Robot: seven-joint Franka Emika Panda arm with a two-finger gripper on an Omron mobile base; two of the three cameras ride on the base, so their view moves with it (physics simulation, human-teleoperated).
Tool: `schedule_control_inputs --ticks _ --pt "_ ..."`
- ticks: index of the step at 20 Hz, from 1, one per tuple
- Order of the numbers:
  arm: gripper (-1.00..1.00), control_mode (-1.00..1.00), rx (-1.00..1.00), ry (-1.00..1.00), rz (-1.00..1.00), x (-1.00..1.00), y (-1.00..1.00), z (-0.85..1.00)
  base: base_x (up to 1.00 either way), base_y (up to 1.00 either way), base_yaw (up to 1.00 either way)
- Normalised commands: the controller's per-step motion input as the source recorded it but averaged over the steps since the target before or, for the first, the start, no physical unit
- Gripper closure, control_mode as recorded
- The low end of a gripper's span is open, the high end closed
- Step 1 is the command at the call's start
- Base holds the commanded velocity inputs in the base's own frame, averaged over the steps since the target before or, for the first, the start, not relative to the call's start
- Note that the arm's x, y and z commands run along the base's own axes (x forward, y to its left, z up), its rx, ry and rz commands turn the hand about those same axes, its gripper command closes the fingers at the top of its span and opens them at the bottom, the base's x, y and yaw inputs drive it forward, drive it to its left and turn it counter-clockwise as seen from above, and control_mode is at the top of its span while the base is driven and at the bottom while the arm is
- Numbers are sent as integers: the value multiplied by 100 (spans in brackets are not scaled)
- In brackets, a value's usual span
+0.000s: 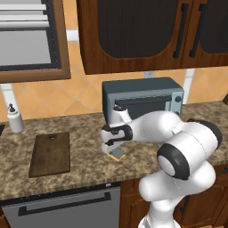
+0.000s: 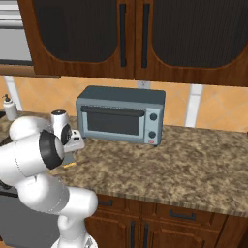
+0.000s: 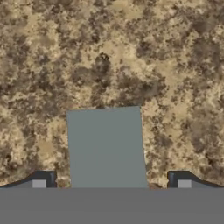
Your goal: Pick up the sponge from the counter and clean the cutting board by briefly scrubbing or pressing down on the cutting board. Once finished, release the sponge.
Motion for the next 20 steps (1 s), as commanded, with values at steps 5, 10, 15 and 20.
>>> schedule_control_inputs --ticks 5,10,15,20 --pt "-100 -100 0 10 -3 20 7 -21 0 0 0" --pt "-100 -100 0 10 -1 24 0 -20 0 0 0" --pt "-100 -100 0 10 0 25 12 -28 0 0 0" --pt "-100 -100 -3 3 0 7 29 -36 0 0 0"
